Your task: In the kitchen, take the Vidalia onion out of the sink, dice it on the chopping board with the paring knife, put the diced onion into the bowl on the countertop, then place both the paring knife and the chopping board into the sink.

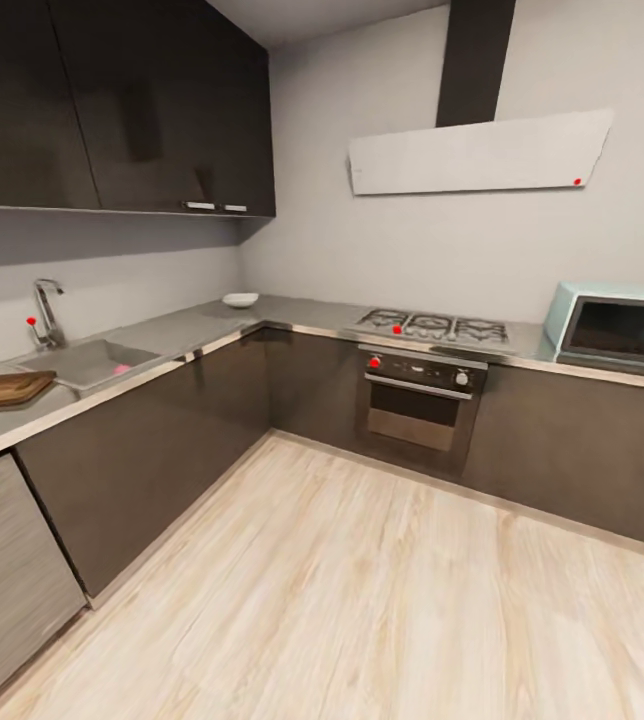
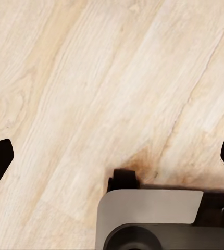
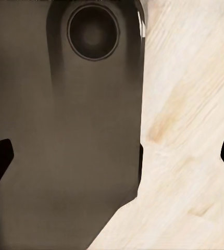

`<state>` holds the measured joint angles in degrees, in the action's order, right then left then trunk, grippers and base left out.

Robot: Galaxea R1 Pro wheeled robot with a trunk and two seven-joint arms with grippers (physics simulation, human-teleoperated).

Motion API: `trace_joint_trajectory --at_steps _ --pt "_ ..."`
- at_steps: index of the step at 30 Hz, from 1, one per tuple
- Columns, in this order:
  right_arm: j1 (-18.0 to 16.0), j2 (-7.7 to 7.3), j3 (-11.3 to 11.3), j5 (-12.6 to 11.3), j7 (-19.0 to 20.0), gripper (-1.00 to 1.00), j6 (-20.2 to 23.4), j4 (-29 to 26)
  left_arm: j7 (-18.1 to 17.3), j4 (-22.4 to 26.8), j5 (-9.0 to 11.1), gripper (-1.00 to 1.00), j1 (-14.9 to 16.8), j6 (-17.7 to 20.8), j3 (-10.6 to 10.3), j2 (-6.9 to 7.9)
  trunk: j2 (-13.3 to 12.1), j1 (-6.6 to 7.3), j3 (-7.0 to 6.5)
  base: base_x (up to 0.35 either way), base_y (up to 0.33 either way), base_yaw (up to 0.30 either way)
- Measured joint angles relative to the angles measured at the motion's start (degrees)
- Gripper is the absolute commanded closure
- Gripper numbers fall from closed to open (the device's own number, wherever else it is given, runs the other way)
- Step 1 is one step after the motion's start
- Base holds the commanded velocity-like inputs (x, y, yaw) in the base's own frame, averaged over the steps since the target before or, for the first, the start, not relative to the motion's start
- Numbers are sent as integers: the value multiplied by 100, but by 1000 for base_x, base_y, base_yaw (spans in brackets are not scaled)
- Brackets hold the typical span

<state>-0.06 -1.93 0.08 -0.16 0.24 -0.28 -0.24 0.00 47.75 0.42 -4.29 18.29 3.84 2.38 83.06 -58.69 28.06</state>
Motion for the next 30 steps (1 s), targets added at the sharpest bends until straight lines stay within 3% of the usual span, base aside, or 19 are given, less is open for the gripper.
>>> trace_joint_trajectory --at_steps 30 --pt "-1 0 0 0 0 -100 0 0 0 -6 -1 -100 0 0 0 0 0 0 0 343 0 93"
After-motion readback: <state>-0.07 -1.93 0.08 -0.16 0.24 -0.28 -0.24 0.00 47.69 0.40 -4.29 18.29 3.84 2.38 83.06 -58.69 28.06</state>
